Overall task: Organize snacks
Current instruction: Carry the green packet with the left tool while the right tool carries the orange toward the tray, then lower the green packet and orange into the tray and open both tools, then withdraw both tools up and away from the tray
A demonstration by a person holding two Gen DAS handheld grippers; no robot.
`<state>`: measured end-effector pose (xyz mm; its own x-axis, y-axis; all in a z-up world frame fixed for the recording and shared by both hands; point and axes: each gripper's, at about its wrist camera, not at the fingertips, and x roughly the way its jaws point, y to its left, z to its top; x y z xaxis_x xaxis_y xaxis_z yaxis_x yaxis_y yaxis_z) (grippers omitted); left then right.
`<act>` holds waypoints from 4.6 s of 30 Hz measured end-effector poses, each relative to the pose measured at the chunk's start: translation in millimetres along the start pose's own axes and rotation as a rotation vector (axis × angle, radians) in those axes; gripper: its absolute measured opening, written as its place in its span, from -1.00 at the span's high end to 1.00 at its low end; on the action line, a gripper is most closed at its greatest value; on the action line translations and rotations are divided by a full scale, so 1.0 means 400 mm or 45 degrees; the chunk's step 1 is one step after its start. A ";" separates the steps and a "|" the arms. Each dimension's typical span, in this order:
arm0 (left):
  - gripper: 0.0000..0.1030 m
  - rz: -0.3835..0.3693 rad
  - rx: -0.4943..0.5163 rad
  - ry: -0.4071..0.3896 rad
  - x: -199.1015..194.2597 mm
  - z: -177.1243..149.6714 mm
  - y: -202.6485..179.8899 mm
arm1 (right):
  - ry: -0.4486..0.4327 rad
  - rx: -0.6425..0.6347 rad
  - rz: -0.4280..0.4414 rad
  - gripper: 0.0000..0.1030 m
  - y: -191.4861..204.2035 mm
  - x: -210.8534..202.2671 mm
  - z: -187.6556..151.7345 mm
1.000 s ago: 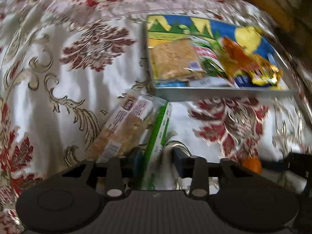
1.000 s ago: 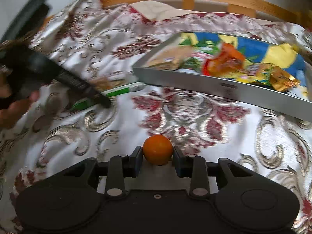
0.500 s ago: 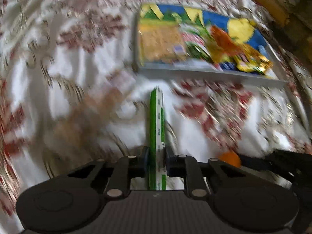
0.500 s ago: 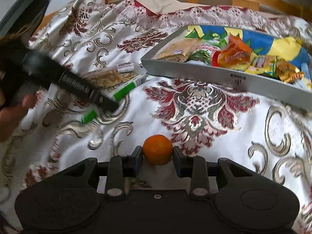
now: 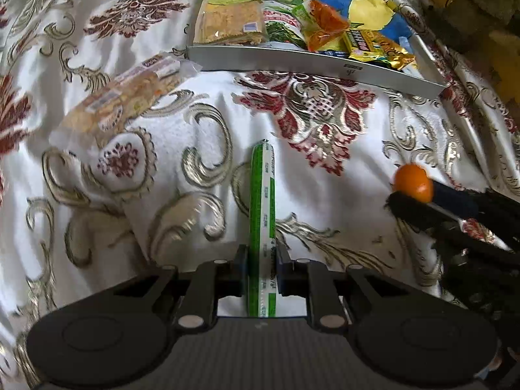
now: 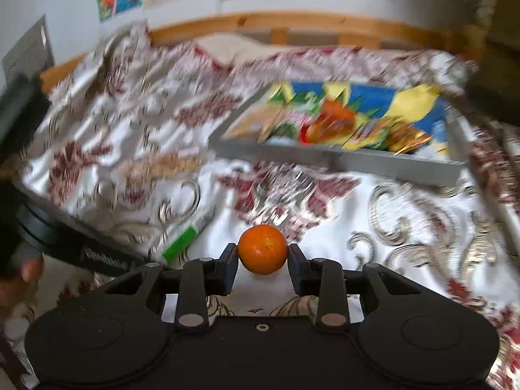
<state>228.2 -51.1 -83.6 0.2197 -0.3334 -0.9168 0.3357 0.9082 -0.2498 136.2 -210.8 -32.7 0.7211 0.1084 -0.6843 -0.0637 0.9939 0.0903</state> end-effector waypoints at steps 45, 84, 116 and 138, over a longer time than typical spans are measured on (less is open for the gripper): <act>0.65 0.106 0.111 -0.119 0.012 -0.006 -0.053 | -0.199 0.248 -0.101 0.31 -0.032 -0.150 -0.044; 0.65 -0.076 0.089 -0.379 0.198 0.648 -0.305 | -0.233 0.083 -0.421 0.31 -0.431 0.313 0.244; -0.99 0.241 -0.017 -0.784 -0.262 0.041 -0.090 | -0.530 0.384 -0.324 -0.99 -0.113 -0.244 -0.009; -0.99 0.572 -0.045 -0.800 -0.401 -0.335 -0.072 | -0.430 0.278 -0.309 -0.99 0.057 -0.382 -0.196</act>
<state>60.5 9.9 28.8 0.8100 -0.0020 -0.5864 0.0641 0.9943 0.0851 -29.3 -203.1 17.2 0.8838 -0.1755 -0.4336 0.2549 0.9580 0.1317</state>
